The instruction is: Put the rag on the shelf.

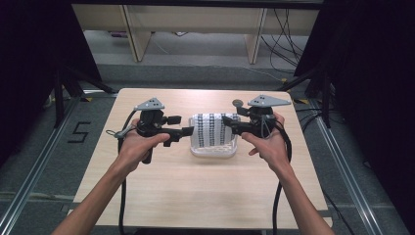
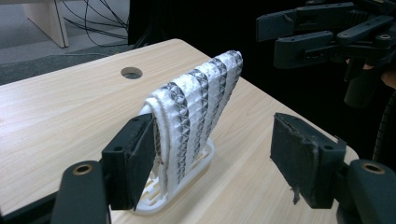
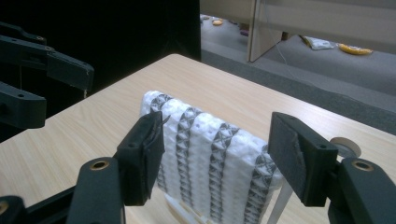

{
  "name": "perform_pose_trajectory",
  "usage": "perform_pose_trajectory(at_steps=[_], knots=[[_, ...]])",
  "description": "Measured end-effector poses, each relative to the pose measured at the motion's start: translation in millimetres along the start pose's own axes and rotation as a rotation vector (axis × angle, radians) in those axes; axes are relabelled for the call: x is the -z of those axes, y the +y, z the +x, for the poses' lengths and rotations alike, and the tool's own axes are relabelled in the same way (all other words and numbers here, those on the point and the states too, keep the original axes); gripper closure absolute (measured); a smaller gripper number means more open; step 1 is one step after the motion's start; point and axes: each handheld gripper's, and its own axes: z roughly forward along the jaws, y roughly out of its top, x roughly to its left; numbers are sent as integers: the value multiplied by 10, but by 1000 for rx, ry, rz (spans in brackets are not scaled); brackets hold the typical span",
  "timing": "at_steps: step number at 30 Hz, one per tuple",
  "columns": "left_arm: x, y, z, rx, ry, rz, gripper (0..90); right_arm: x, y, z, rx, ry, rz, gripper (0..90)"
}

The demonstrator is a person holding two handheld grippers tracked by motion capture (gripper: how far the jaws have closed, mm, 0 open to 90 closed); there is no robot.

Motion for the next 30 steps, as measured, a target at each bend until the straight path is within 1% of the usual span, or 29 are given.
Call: perform_pose_trajectory(at_steps=[1, 2, 3, 4, 7, 8, 9, 10, 11, 12, 13, 14, 15, 16, 17, 18, 19, 20, 21, 22, 23, 24, 25, 26, 27, 28, 29, 30], knots=[[4, -13, -7, 3, -5, -7, 301, 3, -5, 0, 2, 0, 1, 372], [13, -30, -12, 5, -7, -12, 300, 15, -14, 5, -5, -10, 9, 372], [19, -39, -13, 6, -8, -11, 300, 14, -29, 16, -18, -5, 3, 372], [28, -58, -17, 10, -8, -12, 300, 22, -35, 17, -16, -3, 10, 372], [41, -98, -13, 17, -16, -20, 298, 16, -68, 7, -4, 4, 3, 371], [50, -114, -18, 18, -15, -20, 298, 21, -80, 14, -18, -1, 3, 371], [54, -122, -22, 16, -16, -21, 297, 25, -91, 21, -24, -3, -2, 371], [63, -133, -31, 5, -11, -17, 296, 30, -95, 17, -27, 0, 4, 370], [72, -148, -46, -4, -6, -15, 295, 32, -99, 6, -14, 8, 5, 370], [78, -162, -58, -9, -5, -14, 292, 41, -107, 10, -23, 5, 4, 368], [82, -178, -70, -10, -8, -16, 289, 45, -115, 2, -14, 4, 2, 367], [85, -193, -82, -15, -13, -14, 287, 48, -122, 2, -18, 5, -1, 366], [85, -206, -91, -19, -16, -15, 284, 63, -127, 4, -15, -7, 3, 362], [90, -225, -108, -26, -14, -12, 282, 60, -135, 6, -14, -7, -5, 357], [93, -239, -120, -31, -10, -9, 279, 75, -139, 16, -29, 3, 7, 353], [93, -253, -129, -29, -14, -8, 277, 75, -149, 8, -23, 7, 3, 347], [92, -266, -139, -28, -18, -8, 276, 73, -163, 18, -35, 0, -9, 339], [92, -275, -144, -33, -18, -6, 272, 76, -168, 11, -26, 10, -4, 332], [93, -288, -155, -38, -19, -2, 268, 92, -173, 23, -43, 7, 5, 327], [93, -300, -167, -37, -19, -2, 264, 90, -181, 17, -30, 15, -8, 321], [93, -311, -178, -38, -20, 0, 263, 99, -193, 38, -50, 9, -15, 317], [93, -321, -187, -44, -19, 2, 260, 107, -195, 24, -25, 12, -12, 316], [95, -331, -199, -49, -17, 2, 257, 116, -203, 40, -45, 15, -10, 314], [97, -342, -210, -50, -18, 4, 255, 121, -208, 46, -43, 16, -12, 312], [100, -352, -221, -53, -18, 6, 252, 123, -216, 41, -27, 19, -14, 311], [103, -363, -232, -52, -19, 8, 248, 126, -224, 52, -41, 25, -17, 310], [104, -375, -242, -54, -22, 8, 246, 126, -228, 49, -35, 36, -24, 310], [106, -386, -252, -58, -24, 9, 244, 143, -234, 67, -48, 28, -14, 309]])
